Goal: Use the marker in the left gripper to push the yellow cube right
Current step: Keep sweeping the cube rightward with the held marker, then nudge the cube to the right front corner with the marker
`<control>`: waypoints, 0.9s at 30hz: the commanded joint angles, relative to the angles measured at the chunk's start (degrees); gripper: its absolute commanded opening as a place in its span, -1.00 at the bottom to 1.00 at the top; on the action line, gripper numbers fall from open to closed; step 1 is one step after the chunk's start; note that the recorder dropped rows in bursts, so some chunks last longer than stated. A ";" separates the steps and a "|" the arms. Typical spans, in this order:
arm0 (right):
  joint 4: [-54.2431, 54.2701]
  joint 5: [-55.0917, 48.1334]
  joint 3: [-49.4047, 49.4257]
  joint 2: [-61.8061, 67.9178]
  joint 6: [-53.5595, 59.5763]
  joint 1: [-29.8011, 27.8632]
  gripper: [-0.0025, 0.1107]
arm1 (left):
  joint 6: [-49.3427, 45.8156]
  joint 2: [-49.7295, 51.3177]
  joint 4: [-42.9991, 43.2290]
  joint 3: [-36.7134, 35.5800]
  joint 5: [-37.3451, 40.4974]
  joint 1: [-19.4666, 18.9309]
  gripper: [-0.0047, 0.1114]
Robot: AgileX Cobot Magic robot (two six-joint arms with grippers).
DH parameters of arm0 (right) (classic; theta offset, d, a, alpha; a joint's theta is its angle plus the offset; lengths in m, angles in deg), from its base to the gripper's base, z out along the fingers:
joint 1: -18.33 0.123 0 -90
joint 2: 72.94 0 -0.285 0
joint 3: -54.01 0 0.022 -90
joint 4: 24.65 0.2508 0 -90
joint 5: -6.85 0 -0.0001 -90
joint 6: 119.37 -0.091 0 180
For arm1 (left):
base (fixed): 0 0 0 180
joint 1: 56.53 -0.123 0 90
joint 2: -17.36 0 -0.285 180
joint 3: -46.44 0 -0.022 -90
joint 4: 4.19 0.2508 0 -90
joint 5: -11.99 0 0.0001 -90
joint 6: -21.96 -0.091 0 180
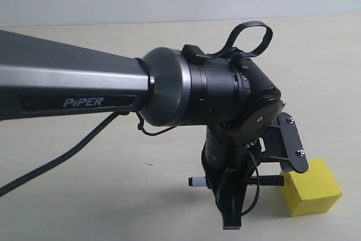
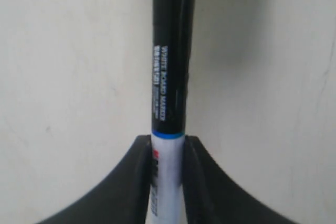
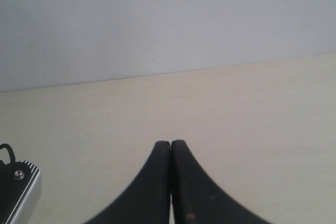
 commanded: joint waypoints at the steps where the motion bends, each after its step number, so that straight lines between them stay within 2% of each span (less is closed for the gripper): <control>1: -0.22 0.20 0.27 -0.35 0.17 -0.19 -0.96 | 0.47 -0.31 2.38 0.27 5.76 0.12 -0.92; 18: -0.22 0.20 0.27 -0.35 0.17 -0.19 -0.96 | 3.53 -0.79 4.02 0.27 6.35 0.12 -0.92; 27: -0.22 0.20 0.27 -0.35 0.17 -0.19 -0.96 | 3.53 -0.79 2.96 0.27 -1.60 0.12 -0.92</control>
